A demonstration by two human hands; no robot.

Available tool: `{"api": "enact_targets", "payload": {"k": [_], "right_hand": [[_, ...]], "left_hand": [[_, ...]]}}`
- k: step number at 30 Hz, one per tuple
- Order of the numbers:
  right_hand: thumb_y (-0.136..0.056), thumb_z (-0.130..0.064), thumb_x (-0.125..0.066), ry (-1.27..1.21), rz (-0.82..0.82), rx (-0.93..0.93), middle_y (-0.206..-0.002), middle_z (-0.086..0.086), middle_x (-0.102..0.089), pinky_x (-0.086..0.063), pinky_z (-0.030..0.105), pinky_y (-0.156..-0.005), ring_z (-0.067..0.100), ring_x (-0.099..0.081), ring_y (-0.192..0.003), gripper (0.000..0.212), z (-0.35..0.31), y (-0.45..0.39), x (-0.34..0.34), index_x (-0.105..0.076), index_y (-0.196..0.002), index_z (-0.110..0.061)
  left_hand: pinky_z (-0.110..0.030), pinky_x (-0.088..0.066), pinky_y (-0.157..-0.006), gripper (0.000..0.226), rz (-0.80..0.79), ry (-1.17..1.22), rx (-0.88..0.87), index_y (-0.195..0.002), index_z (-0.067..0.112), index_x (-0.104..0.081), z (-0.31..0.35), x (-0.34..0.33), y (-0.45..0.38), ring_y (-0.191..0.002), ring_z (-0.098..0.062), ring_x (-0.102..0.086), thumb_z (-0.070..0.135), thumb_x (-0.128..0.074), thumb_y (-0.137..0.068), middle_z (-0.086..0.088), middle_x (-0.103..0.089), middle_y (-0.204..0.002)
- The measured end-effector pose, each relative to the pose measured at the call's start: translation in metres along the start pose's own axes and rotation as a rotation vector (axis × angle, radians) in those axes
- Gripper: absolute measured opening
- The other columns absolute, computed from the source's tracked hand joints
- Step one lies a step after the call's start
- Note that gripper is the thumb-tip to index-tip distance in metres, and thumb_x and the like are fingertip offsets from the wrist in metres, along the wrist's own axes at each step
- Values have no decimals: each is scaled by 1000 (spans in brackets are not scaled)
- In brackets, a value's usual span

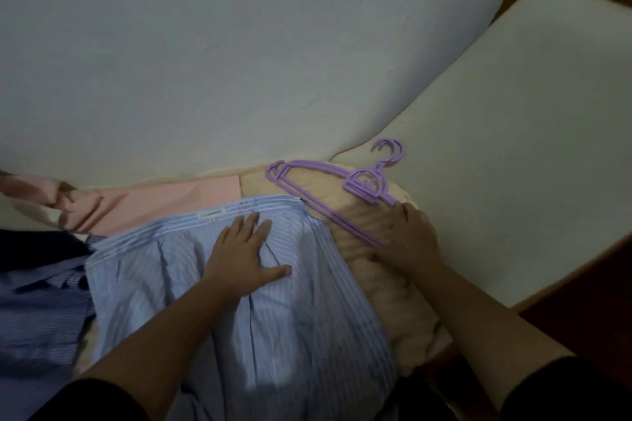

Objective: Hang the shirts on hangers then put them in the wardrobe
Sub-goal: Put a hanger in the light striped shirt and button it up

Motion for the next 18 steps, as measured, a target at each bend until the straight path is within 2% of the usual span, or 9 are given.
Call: {"api": "enact_targets", "payload": {"k": [2,4,7,13,18], "right_hand": [[-65,-56,-74,31,26,2,-146,13,-28,-27,39,-105,32,-28,-133,111,0,1,-3,-17,-146,-6],[-66,-47,-75,32,103,6,-140,18,-37,-32,42,-100,36,-36,-125,102,-2,2,-2,-27,-143,-1],[-61,-37,-79,-8,128,-14,-127,24,-48,-41,47,-90,42,-47,-111,94,-2,0,-7,-40,-135,6],[-76,-34,-69,-105,145,-68,-142,22,-34,-27,43,-105,40,-34,-129,88,-2,-1,4,-25,-144,0],[-56,-43,-77,-204,124,-45,-119,28,-51,-43,49,-93,45,-50,-108,97,-8,-9,8,-42,-133,5]], "left_hand": [[-44,-5,-118,139,-16,0,10,-154,28,-8,-1,-3,0,-149,-25,2,103,8,-38,0,2,-162],[-43,-4,-119,141,-30,-8,12,-154,28,-6,0,-4,0,-149,-24,4,103,10,-36,1,5,-162],[-42,-2,-119,142,-43,-10,12,-154,28,-3,1,-3,-1,-149,-23,5,103,11,-34,1,8,-162],[-43,-3,-120,135,-43,8,13,-154,29,-6,-7,2,3,-149,-23,3,104,0,-42,-1,3,-162],[-43,-3,-119,140,-25,9,69,-154,27,-10,-21,22,22,-149,-24,1,104,0,-38,-3,-1,-162]]}}
Point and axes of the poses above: each hand's wrist, its own y-axis away from the middle knuckle, its own x-axis out of the back of the hand, z = x × y, the point moved 7 cm from there along -y, towards the middle knuckle
